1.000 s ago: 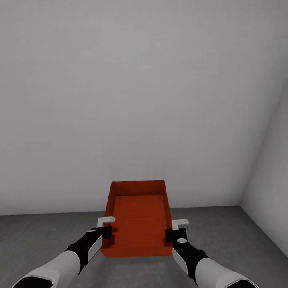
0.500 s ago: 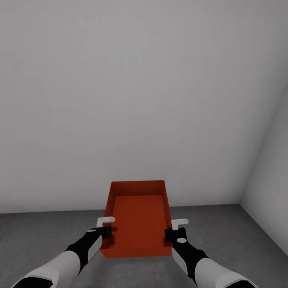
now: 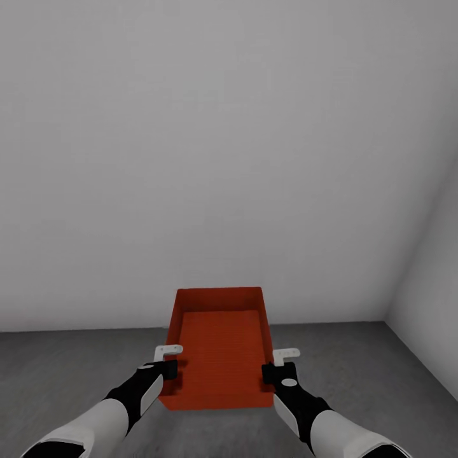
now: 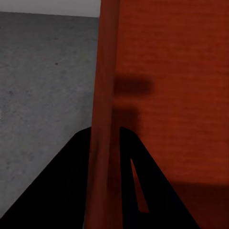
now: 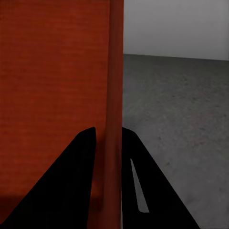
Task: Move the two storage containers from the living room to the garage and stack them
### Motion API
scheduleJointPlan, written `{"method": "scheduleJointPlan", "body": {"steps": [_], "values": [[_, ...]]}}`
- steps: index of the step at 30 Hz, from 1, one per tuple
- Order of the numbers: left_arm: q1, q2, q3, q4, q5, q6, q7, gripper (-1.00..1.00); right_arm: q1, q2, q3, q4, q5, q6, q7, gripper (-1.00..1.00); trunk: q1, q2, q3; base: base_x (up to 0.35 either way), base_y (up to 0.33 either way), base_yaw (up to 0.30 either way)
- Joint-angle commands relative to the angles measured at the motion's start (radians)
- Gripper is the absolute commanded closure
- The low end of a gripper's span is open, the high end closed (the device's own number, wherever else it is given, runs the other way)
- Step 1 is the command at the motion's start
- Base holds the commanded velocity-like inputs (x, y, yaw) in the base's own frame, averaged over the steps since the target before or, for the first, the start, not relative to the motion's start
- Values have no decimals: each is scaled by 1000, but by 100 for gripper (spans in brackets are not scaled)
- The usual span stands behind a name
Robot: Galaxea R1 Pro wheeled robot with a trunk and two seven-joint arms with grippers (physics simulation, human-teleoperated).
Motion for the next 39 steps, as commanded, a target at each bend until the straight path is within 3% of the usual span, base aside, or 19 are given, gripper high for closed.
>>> {"method": "scheduleJointPlan", "body": {"steps": [1,18,39], "values": [[-1,7,16,-7,-11,4,11,100,-1,-1,0,12,-22,-6,0,100,4,-8,-6,0,0,65],[-1,10,18,-7,-11,4,11,100,-1,-1,0,12,-23,-4,-5,100,69,-127,-86,0,0,65],[-1,9,17,-13,-11,4,11,100,-1,2,0,12,-24,12,-5,100,69,-127,-119,0,0,66]]}}
